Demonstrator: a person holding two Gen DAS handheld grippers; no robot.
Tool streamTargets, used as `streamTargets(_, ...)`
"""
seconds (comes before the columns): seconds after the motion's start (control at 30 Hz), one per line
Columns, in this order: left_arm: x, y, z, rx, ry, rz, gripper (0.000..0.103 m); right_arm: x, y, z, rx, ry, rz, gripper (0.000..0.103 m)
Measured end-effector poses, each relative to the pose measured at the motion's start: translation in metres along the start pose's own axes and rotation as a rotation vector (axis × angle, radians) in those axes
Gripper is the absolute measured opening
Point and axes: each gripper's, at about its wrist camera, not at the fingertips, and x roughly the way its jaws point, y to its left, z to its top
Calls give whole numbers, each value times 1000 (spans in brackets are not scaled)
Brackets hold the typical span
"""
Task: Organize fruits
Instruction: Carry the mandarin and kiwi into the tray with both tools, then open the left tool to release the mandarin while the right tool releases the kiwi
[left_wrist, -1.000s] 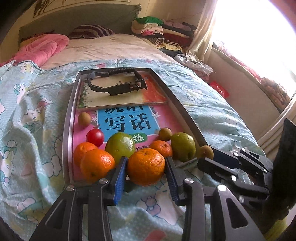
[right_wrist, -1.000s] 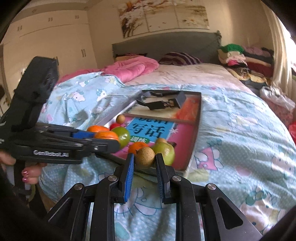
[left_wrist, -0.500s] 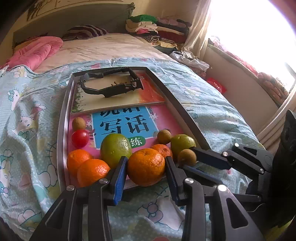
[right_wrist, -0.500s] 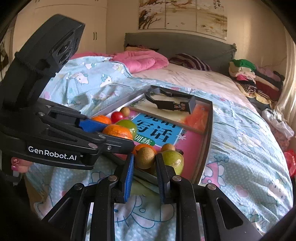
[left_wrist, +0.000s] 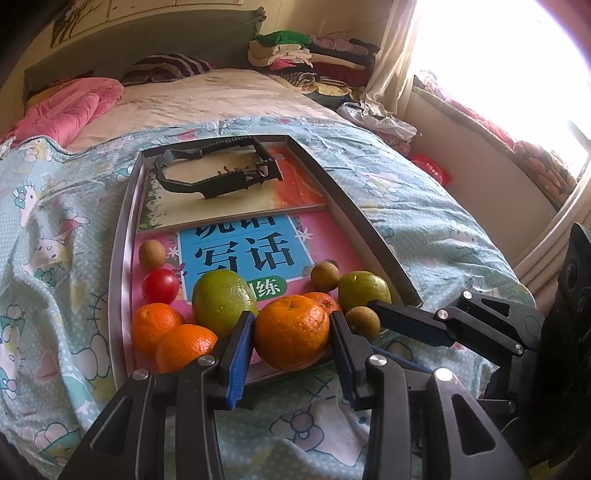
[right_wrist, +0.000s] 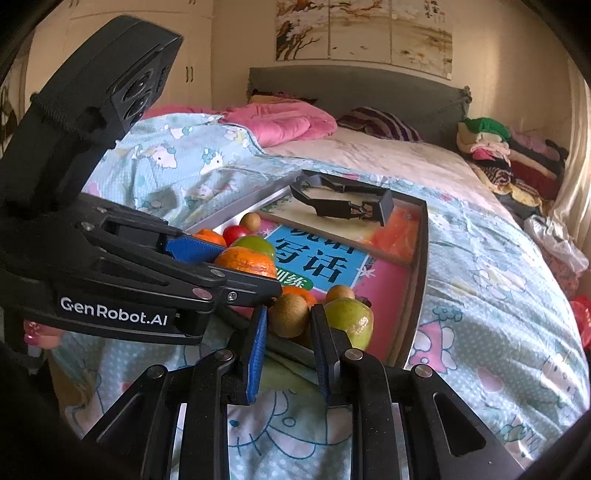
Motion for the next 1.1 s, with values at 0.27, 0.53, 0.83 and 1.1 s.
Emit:
streamTargets(0.27, 1, -1, 0, -1, 1, -1, 41, -7, -3, -5, 33, -26, -2, 35)
streamTargets(0.53, 2, -2, -3, -1, 6, -2, 41, -16, -8, -10, 82, -43, -15, 52)
streamTargets(0.83, -7, 2, -9, -36, -13, -19, 50, -28, -15, -15, 140, -64, -54, 65)
streamTargets(1.1, -37, 6, -25, -62, -67, -6, 62, -41, -5, -19, 183, -115, -77, 75)
